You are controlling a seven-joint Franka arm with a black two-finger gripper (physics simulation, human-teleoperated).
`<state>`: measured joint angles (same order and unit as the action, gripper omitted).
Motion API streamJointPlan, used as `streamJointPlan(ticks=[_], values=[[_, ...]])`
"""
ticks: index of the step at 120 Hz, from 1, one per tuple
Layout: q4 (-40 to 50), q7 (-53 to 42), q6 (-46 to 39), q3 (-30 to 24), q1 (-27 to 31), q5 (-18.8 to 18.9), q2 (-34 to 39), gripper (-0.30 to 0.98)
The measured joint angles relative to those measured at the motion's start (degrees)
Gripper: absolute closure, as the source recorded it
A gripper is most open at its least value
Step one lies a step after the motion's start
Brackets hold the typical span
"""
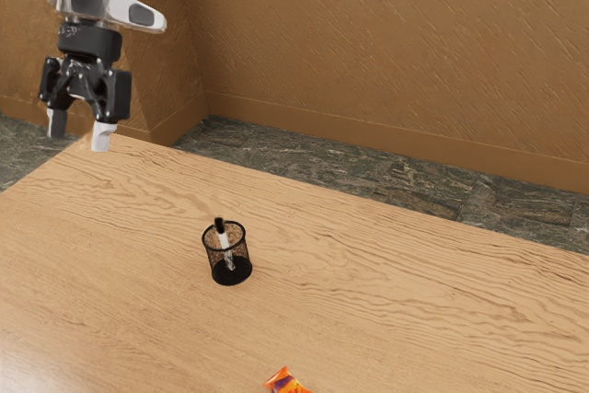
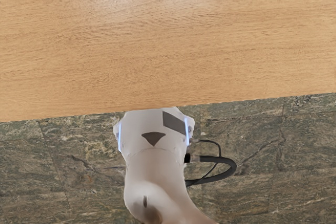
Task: Take the marker out of the pen holder and place it to the left of the pen holder.
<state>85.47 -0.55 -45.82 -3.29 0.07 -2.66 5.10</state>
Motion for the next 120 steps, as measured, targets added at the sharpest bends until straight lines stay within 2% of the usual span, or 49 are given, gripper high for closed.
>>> streamJointPlan(ticks=[15,29,35,43,50,66,93,120], values=[[3.3,-0.2,-15.7,-1.1,-0.1,-0.9,-1.8,0.0],[4.3,-0.3,-26.6,-1.4,-0.9,-1.1,-11.1,0.0],[9.5,-0.1,-32.2,-1.6,-0.5,-0.8,-11.6,0.0],[20.9,0.3,-41.0,-1.8,-0.3,-0.6,-7.2,0.0],[26.9,0.6,-47.6,-1.9,-0.4,-0.4,-5.6,0.0],[31.8,1.2,-60.8,-2.0,-1.1,-0.2,-8.9,0.0],[32.1,1.5,-73.5,-2.1,2.6,2.2,-13.3,0.0],[31.7,1.5,-78.8,-2.1,2.5,3.6,-15.0,0.18]])
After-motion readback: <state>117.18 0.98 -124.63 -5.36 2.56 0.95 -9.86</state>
